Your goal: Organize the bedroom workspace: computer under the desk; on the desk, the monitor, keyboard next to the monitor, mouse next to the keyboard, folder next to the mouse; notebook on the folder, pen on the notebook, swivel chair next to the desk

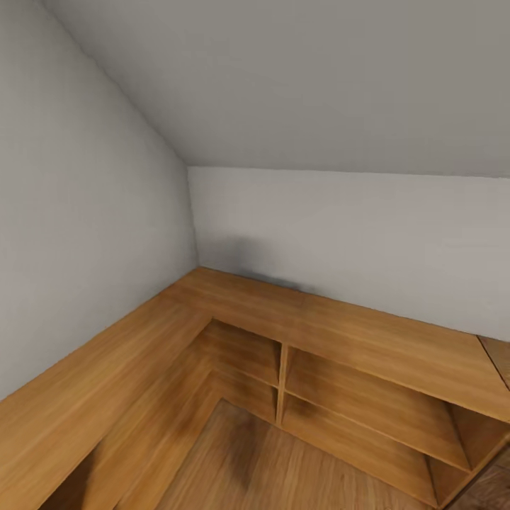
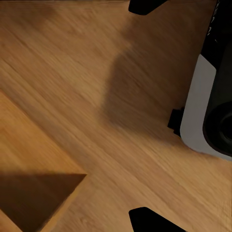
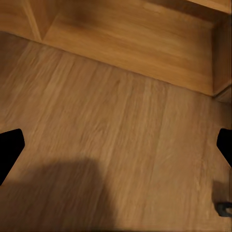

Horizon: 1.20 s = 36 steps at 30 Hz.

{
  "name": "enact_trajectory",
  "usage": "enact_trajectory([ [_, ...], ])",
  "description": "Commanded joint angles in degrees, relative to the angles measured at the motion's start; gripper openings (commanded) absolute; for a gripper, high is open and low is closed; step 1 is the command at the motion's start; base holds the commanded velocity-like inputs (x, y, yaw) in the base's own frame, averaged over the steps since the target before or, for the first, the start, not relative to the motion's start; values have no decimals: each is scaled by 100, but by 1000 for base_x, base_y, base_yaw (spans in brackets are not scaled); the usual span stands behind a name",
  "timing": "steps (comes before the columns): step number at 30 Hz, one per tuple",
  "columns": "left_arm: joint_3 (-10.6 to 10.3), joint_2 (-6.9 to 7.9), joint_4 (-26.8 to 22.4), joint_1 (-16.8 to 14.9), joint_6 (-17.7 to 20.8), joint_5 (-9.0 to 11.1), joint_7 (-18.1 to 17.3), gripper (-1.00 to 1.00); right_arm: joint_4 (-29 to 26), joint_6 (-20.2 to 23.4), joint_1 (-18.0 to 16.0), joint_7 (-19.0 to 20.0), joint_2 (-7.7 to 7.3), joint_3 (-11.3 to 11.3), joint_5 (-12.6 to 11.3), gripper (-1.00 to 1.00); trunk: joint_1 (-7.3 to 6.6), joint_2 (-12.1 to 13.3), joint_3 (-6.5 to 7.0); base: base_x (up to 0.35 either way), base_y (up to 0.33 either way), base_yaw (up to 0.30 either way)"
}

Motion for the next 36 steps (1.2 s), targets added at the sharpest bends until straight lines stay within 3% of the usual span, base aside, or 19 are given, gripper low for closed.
enact_trajectory([
  [1, 12, -4, -11, 2, -6, 13, 3, 100, 11, -23, -6, -12, 3, 50, -49, 100, 1, -4, -5, 3, 0, -295],
  [36, 12, -4, 36, 4, -6, 13, 3, 100, 11, -28, -6, -10, 3, 59, -43, 100, 1, -4, -5, 0, 0, -296],
])
